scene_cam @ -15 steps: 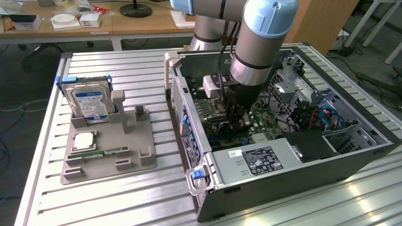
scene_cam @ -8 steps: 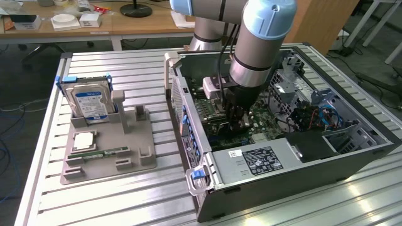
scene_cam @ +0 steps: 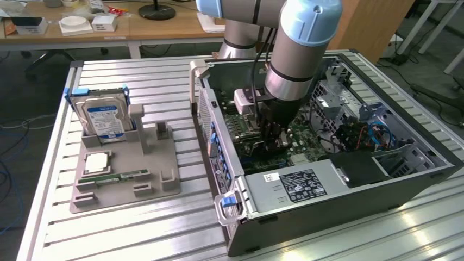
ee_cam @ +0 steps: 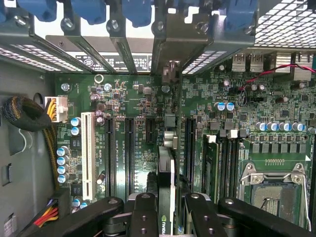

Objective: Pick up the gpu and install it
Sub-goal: 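Insert the gpu into the slot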

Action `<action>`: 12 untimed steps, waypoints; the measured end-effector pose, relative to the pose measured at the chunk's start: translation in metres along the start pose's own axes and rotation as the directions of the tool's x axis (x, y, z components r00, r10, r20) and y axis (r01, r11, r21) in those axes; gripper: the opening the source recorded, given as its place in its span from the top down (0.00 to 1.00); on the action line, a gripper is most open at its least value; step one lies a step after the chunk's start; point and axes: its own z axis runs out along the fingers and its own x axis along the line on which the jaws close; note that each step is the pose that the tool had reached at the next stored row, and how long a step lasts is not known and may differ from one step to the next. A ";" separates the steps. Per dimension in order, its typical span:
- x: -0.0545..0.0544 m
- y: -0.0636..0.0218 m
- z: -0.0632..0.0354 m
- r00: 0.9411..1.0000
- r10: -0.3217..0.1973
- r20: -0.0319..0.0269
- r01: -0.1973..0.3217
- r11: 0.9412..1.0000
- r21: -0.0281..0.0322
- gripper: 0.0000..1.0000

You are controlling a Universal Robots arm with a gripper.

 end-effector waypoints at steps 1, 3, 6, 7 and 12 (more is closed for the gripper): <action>0.000 0.0000 0.0000 1.000 0.000 0.000 0.000 1.000 0.000 0.74; 0.000 0.0000 0.0000 1.000 0.000 0.000 0.000 1.000 0.000 0.74; 0.000 0.0000 0.0000 1.000 0.000 0.000 0.000 1.000 0.000 0.74; 0.000 0.0000 0.0000 1.000 0.000 0.000 0.000 1.000 0.000 0.74; 0.000 0.0000 0.0000 1.000 0.000 0.000 0.000 1.000 0.000 0.74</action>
